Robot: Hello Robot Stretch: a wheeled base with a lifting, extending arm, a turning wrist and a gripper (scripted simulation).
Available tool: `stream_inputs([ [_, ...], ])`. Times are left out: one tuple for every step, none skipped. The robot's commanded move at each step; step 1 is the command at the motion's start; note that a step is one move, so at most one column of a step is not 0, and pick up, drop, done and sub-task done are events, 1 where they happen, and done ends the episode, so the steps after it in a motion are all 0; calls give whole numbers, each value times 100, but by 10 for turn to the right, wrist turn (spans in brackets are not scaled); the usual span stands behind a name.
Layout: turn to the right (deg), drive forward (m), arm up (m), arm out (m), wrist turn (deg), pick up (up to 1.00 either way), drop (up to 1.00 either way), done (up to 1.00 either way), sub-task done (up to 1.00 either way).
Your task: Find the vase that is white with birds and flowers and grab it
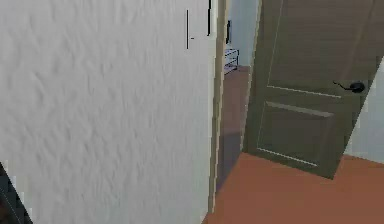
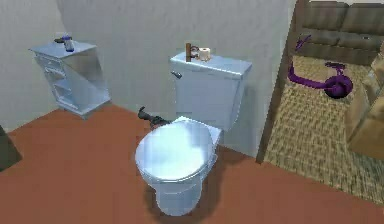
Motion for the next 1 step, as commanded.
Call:
stream_inputs([
  [450,0,0,0,0,0,0,0,0],
])
